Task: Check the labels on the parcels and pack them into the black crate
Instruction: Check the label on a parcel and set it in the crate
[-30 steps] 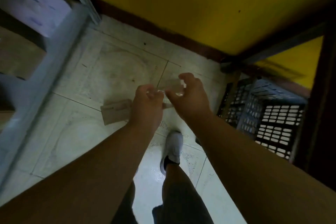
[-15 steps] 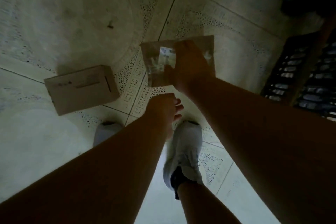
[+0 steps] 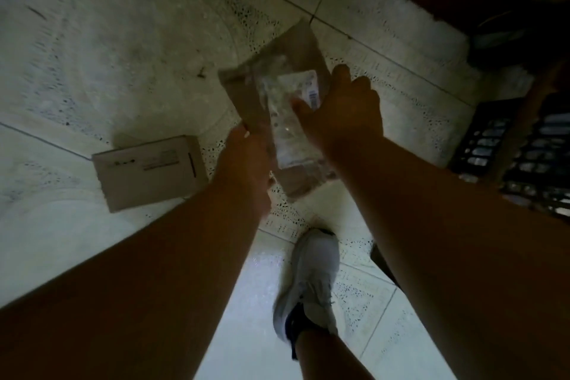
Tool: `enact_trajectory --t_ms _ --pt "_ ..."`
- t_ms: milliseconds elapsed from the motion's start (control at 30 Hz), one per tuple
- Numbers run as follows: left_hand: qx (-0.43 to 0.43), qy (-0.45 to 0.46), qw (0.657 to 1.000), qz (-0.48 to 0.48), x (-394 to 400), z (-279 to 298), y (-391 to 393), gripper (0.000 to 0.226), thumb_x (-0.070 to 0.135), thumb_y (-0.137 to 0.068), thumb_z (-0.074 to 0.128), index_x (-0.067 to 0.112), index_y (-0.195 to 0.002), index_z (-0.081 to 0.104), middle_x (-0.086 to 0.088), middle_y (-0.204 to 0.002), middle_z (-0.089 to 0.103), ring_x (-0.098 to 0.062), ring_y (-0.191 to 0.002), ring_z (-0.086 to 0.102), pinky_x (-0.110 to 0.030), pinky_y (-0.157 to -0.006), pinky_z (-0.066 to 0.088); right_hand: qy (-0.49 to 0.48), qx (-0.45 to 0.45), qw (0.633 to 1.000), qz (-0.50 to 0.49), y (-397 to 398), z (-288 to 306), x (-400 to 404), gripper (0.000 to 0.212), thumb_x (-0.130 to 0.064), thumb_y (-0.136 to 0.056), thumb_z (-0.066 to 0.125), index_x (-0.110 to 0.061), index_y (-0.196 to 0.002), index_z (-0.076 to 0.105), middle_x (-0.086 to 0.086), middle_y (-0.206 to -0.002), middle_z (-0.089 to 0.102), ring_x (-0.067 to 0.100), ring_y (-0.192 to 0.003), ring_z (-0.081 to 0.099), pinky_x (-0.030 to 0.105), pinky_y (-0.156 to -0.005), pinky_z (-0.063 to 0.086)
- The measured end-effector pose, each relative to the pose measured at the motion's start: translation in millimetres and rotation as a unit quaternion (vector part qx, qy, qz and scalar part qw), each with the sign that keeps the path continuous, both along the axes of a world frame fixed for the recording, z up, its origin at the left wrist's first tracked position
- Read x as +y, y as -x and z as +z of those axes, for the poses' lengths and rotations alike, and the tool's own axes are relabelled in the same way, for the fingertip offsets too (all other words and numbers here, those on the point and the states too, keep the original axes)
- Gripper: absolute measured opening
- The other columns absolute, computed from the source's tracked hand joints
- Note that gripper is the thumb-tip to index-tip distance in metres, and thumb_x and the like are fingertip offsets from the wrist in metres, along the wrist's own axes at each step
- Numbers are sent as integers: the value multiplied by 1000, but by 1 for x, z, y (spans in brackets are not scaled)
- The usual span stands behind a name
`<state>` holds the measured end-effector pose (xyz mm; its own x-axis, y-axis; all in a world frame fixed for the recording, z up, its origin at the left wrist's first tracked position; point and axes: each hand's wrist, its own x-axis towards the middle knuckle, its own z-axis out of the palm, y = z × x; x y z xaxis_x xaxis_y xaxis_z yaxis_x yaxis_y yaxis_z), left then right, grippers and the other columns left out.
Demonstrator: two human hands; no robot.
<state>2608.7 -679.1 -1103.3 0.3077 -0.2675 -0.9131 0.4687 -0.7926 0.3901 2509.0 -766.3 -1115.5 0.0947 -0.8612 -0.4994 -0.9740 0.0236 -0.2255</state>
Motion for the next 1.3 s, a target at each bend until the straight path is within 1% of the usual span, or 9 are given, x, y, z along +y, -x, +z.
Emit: enact_trajectory --t_ms 67,200,333,500,600,700,900,1100,1300 --pt "-84 59 994 -49 -9 63 -17 37 53 -94 46 40 -127 56 10 -118 66 -15 -106 64 -46 -90 54 37 -64 995 -72 -6 57 7 73 -66 -80 65 -19 -131 41 10 -120 56 29 -108 59 45 -88 55" --pt "-206 151 959 -123 -30 227 -52 39 53 -95 53 54 -133 45 10 -122 56 -13 -98 63 -40 -75 59 60 -163 967 -184 -37 207 7 75 -75 -70 65 -17 -115 49 3 -108 62 22 -93 65 42 -79 57" --pt "-339 246 894 -157 -38 406 -95 64 42 -93 61 48 -148 29 15 -143 47 -1 -121 49 -13 -86 49 109 -258 946 -166 -78 396 -2 77 -79 -66 62 -22 -115 53 -1 -108 58 18 -95 62 42 -79 57" --pt "-396 328 844 -151 -18 586 -126 67 48 -85 69 36 -145 39 13 -135 57 0 -117 56 -28 -96 52 200 -366 893 -169 -98 602 14 48 -59 -76 71 -33 -105 42 -7 -107 58 10 -93 64 38 -71 60" --pt "-426 387 804 -149 0 661 -135 63 57 -81 68 36 -137 49 8 -126 58 4 -103 58 -7 -83 48 226 -422 863 -162 -102 686 38 42 -51 -82 73 -37 -106 42 -13 -102 64 -1 -87 66 26 -67 60" --pt "-448 423 781 -103 23 717 -141 57 47 -86 70 33 -136 48 9 -122 53 10 -97 54 5 -69 38 236 -462 843 -140 -108 736 65 43 -49 -85 70 -34 -114 44 -16 -102 64 -7 -87 65 13 -62 55" --pt "-472 445 760 -30 62 776 -151 46 36 -89 69 41 -126 42 24 -109 47 32 -87 48 6 -66 40 242 -518 819 -43 -129 793 87 38 -41 -89 67 -33 -117 43 -16 -104 64 -5 -89 65 21 -66 57" --pt "-548 363 750 70 115 796 -137 61 52 -85 61 38 -140 40 5 -131 49 -2 -108 53 -32 -93 50 200 -541 813 83 -132 816 110 31 -40 -92 63 -35 -114 41 -14 -108 62 -3 -90 63 22 -69 54" --pt "-567 243 764 190 196 784 -76 62 50 -85 61 43 -141 35 11 -133 47 -5 -118 51 -32 -95 48 100 -536 814 198 -108 809 165 52 -40 -81 76 -30 -120 44 -15 -109 60 0 -93 63 21 -70 52"
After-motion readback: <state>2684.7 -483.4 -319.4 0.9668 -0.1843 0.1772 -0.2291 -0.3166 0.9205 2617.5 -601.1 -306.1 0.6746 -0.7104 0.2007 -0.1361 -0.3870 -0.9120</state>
